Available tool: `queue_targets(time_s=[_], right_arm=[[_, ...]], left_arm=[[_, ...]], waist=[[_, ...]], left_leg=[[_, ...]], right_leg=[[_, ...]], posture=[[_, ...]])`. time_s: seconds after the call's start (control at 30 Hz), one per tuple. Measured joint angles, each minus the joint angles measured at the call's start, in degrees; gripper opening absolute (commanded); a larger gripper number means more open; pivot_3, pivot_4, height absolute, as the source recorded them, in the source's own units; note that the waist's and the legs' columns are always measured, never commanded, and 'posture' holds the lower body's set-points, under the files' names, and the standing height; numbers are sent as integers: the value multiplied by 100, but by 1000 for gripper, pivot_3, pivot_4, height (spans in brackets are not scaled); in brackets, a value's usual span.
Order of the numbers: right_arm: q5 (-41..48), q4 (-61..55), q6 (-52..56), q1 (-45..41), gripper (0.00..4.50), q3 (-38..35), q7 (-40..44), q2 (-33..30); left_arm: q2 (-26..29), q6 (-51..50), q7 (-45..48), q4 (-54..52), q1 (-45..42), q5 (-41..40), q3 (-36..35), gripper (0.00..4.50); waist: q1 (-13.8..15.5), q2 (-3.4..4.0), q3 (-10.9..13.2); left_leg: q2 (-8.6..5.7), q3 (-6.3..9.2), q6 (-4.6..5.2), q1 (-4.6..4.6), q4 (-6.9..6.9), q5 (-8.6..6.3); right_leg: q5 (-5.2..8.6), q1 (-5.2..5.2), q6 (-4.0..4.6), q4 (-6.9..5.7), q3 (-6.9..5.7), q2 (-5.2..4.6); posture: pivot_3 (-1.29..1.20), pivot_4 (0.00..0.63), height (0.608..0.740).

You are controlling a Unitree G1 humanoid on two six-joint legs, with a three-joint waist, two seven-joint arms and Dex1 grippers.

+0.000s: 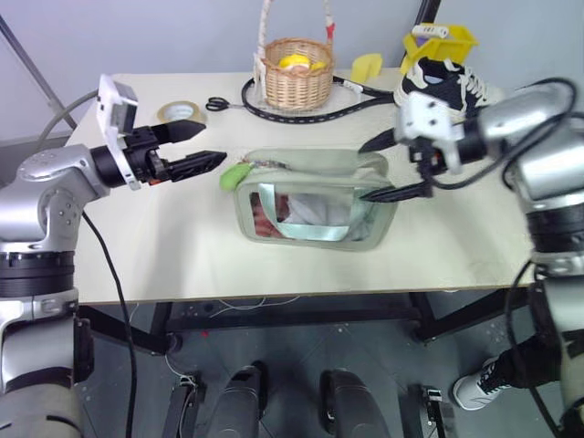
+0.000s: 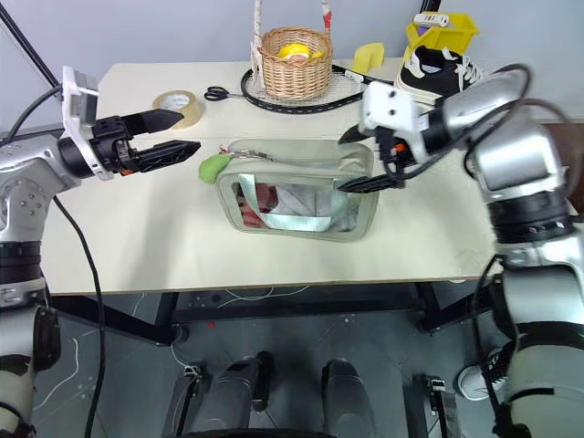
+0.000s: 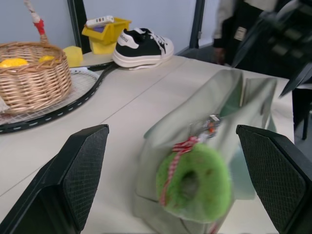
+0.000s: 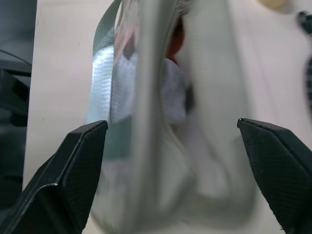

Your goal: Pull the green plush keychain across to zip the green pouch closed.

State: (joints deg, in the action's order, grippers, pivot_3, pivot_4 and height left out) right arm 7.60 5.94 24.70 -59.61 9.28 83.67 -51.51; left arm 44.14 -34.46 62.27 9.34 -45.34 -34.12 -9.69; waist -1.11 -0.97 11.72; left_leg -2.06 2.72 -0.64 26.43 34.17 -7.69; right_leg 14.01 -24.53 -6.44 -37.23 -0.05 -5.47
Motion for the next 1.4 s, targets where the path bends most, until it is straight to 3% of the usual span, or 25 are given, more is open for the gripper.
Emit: queue_targets(time_s=[0.07,0.13,0.2,0.37,0.4,0.57,0.63,0.93,1.2,1.4], right_arm=[[42,-179,66,196,4179,-57,-11,-117],[44,-235,92,385,3666,-48,-59,-136],[-66,-215,32,548,2835,33,-208,-131],[-239,-95,-56,599,239,202,-466,-58],[-247,-80,-58,598,113,205,-478,-58],[-289,76,-103,586,113,221,-553,-54],[-288,96,-126,574,0,221,-554,-51],[-284,96,-118,544,0,221,-572,-28],[-284,90,-86,545,0,221,-605,-28],[-286,80,-86,545,0,223,-625,43]], left_arm=[[0,0,9,6,-1,4,0,4500],[1,7,22,7,0,30,1,4500],[14,107,129,5,13,112,50,4500],[50,800,669,-34,265,514,489,4500],[49,934,760,-27,277,590,558,4500],[-61,1515,972,106,266,925,791,4500],[-244,1686,962,236,252,1072,912,3969],[-354,1856,1063,412,17,1109,983,26],[-202,1579,1242,468,-53,966,814,26],[-1105,1386,733,517,-859,1012,993,26]], waist=[[6,0,0],[7,0,0],[13,0,0],[22,0,0],[26,0,0],[38,0,0],[43,0,0],[24,0,0],[28,0,0],[48,-2,-1]], left_leg=[[2,0,0,-2,1,0],[3,-1,0,-1,2,0],[3,-3,0,0,2,0],[3,-10,-1,2,1,1],[3,-10,-1,2,1,1],[5,-11,0,0,3,1],[4,-10,1,2,6,1],[2,-10,1,2,6,1],[3,-9,2,2,7,1],[-5,-4,2,4,27,1]], right_leg=[[1,1,2,1,0,0],[1,1,4,1,1,-1],[1,1,4,2,1,-4],[1,-1,4,7,5,-7],[1,-1,4,8,5,-7],[9,2,18,8,5,-9],[6,3,14,8,5,-9],[0,2,2,7,4,-7],[0,2,2,6,3,-6],[-1,19,-1,8,-4,-8]], posture=[[0,150,724],[0,150,724],[0,150,724],[0,150,724],[0,150,724],[0,150,724],[0,150,724],[0,150,724],[0,150,724],[0,150,724]])
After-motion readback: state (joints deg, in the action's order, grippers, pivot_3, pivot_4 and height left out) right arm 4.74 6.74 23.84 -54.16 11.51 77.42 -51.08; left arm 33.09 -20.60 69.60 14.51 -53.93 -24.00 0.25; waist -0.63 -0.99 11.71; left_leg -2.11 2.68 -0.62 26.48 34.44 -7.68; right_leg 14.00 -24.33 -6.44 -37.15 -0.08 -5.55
